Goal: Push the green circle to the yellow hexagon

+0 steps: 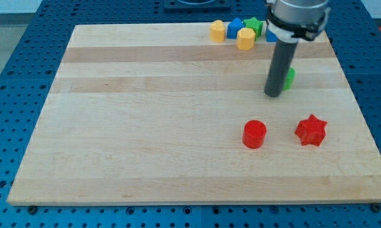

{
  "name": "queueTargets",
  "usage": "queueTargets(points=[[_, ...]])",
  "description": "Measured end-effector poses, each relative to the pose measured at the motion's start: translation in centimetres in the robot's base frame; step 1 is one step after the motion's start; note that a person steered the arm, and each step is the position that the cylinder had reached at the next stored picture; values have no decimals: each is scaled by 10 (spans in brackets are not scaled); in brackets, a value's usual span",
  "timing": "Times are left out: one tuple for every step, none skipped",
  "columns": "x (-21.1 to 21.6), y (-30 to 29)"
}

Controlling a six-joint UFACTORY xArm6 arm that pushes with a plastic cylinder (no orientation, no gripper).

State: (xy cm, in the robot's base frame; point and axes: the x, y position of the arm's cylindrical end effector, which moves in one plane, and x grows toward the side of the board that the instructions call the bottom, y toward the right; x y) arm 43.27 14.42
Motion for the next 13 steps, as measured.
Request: queueTargets(points=[[27,30],[-17,55],[-44,42],[-44,-1],[-44,-40],[-54,-45],[-69,-45],[-68,-48],[-51,-56],[-54,-66],[-60,-98],[-74,-92],[-88,-63]])
